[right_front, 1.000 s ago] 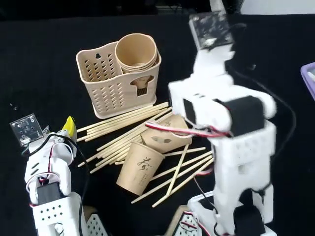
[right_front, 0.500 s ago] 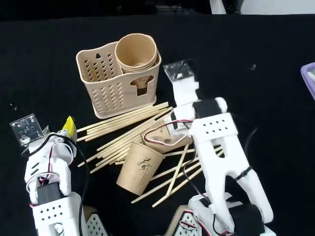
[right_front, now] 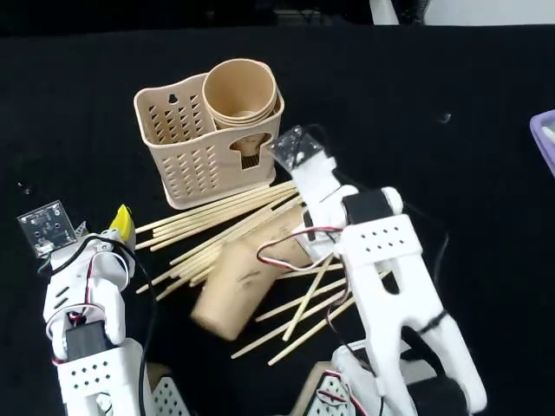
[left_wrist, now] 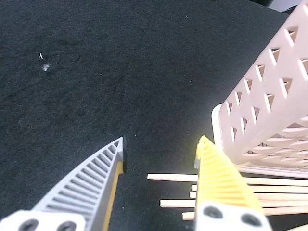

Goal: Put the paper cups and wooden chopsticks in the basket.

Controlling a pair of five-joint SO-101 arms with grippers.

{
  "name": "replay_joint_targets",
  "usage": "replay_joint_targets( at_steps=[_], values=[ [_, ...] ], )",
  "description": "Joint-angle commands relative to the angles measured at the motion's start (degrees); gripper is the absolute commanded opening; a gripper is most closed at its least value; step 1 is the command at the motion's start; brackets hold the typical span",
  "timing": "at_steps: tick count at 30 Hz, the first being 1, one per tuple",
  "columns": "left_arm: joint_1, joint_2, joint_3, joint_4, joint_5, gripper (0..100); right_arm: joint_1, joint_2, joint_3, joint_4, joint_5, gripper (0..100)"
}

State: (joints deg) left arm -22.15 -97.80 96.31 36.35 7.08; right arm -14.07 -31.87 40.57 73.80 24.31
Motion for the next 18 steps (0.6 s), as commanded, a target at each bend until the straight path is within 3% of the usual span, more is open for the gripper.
replay_joint_targets(
  at_steps=[1, 10, 18],
  values=[
    [-0.04, -0.70, 1.36, 0.18, -0.62, 24, 0.09, -7.78, -1.80, 3.60, 1.14, 1.1],
    [-0.04, -0.70, 1.36, 0.18, -0.62, 24, 0.18, -20.79, -9.80, 16.26, 7.12, 1.1],
    [-0.04, -0.70, 1.36, 0.18, -0.62, 24, 2.73, -15.43, -8.22, 15.03, 6.95, 1.5]
  ],
)
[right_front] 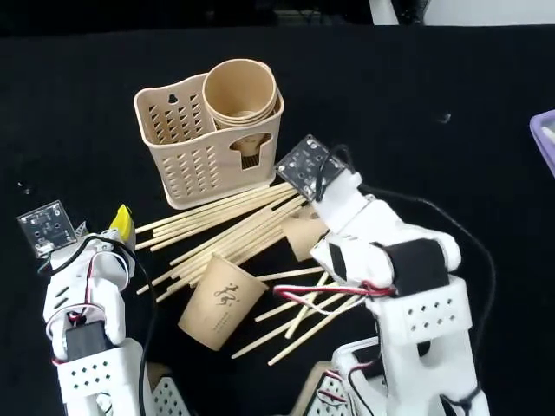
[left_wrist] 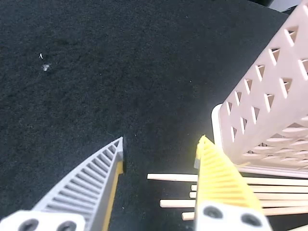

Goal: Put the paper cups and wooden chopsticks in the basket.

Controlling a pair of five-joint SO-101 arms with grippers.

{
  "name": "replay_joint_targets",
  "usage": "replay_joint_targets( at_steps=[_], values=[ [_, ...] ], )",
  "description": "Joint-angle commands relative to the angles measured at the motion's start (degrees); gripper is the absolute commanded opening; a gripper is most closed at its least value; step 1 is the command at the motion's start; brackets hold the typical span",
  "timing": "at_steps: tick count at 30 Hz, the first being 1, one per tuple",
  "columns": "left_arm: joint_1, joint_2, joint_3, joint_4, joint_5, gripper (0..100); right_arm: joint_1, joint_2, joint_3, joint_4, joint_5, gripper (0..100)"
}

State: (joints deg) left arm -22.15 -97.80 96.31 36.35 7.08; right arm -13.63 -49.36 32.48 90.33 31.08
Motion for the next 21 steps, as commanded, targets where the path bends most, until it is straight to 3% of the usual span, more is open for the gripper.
replay_joint_targets(
  at_steps=[1, 7, 15, 21],
  values=[
    [-0.04, -0.70, 1.36, 0.18, -0.62, 24, 4.13, 3.21, -0.22, -2.02, 0.00, 3.3],
    [-0.04, -0.70, 1.36, 0.18, -0.62, 24, 13.19, 11.56, 1.10, -15.21, -11.34, 27.9],
    [-0.04, -0.70, 1.36, 0.18, -0.62, 24, 14.15, 32.75, -6.90, -19.16, -7.91, 28.6],
    [-0.04, -0.70, 1.36, 0.18, -0.62, 24, 10.81, 38.90, -11.03, -16.79, -5.27, 28.6]
  ],
)
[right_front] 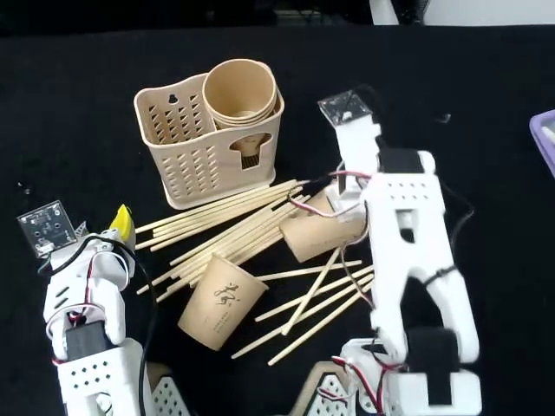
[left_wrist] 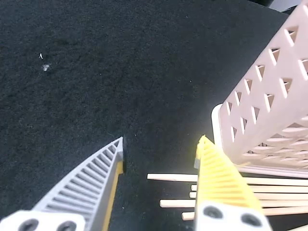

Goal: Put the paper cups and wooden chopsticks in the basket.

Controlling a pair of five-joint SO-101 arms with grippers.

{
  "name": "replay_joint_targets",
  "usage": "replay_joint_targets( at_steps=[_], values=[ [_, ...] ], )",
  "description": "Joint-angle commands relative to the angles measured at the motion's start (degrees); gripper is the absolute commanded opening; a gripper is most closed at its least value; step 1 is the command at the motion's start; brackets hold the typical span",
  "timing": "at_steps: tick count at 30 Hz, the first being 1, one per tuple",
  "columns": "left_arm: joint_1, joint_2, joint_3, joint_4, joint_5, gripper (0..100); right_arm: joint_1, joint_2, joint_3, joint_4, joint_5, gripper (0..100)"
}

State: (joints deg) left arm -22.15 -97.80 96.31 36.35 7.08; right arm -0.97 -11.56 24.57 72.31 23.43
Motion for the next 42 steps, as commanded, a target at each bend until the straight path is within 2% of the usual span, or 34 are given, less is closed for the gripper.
replay_joint_targets(
  at_steps=[1, 11, 20, 24, 30, 35, 42],
  values=[
    [-0.04, -0.70, 1.36, 0.18, -0.62, 24, -2.73, 1.10, -3.03, 1.58, 3.25, 28.6],
    [-0.04, -0.70, 1.36, 0.18, -0.62, 24, -5.01, 1.10, -3.03, 5.01, 6.07, 28.6],
    [-0.04, -0.70, 1.36, 0.18, -0.62, 24, -5.10, 1.10, -0.22, 7.74, 16.26, 28.4],
    [-0.04, -0.70, 1.36, 0.18, -0.62, 24, -6.59, 1.10, 1.27, 7.74, 18.99, 19.1],
    [-0.04, -0.70, 1.36, 0.18, -0.62, 24, -6.68, 1.01, 1.36, 7.82, 18.46, 1.0],
    [-0.04, -0.70, 1.36, 0.18, -0.62, 24, -5.71, 0.84, 0.22, 10.29, 16.79, 1.8],
    [-0.04, -0.70, 1.36, 0.18, -0.62, 24, -2.81, -8.57, -4.62, 20.92, 16.44, 1.0]
  ],
)
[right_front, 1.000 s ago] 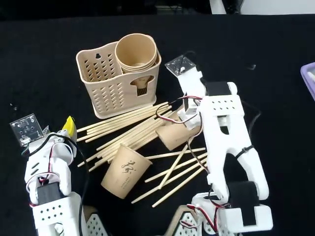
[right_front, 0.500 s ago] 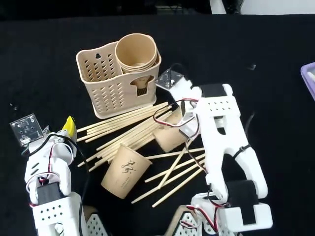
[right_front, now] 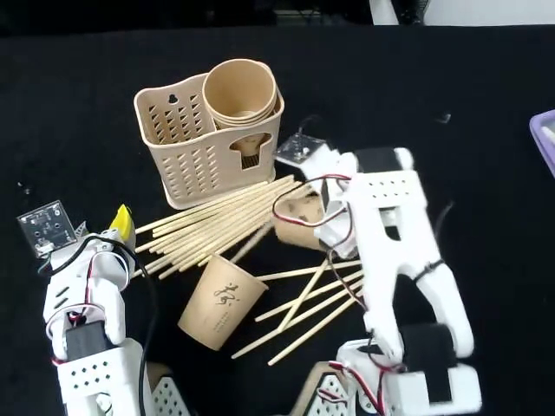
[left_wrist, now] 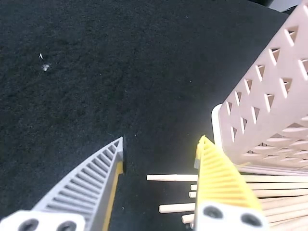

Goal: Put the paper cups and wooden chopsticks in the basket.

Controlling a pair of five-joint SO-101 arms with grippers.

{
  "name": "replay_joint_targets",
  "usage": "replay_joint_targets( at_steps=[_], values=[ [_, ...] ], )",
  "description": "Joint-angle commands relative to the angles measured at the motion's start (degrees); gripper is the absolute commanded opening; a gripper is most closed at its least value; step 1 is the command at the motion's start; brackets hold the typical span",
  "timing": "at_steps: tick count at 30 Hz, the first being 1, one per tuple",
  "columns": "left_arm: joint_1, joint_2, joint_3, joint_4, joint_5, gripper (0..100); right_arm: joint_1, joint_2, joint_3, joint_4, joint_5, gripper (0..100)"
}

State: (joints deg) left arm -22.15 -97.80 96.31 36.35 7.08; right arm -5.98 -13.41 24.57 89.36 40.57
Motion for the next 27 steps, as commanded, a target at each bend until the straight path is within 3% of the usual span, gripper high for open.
replay_joint_targets(
  at_steps=[1, 7, 14, 22, 27],
  values=[
    [-0.04, -0.70, 1.36, 0.18, -0.62, 24, 2.64, -8.84, -5.41, 5.45, -0.62, 1.0],
    [-0.04, -0.70, 1.36, 0.18, -0.62, 24, 4.48, -16.92, -8.57, 10.29, -0.35, 1.1],
    [-0.04, -0.70, 1.36, 0.18, -0.62, 24, 3.43, -11.12, -8.48, 8.88, -1.41, 1.1],
    [-0.13, -0.70, 1.36, 0.18, -0.62, 24, -3.16, -7.43, -8.57, -0.79, -19.16, 4.1],
    [-0.13, -0.70, 1.36, 0.18, -0.62, 24, -9.49, -7.16, -7.60, -3.43, -23.74, 6.0]
  ],
)
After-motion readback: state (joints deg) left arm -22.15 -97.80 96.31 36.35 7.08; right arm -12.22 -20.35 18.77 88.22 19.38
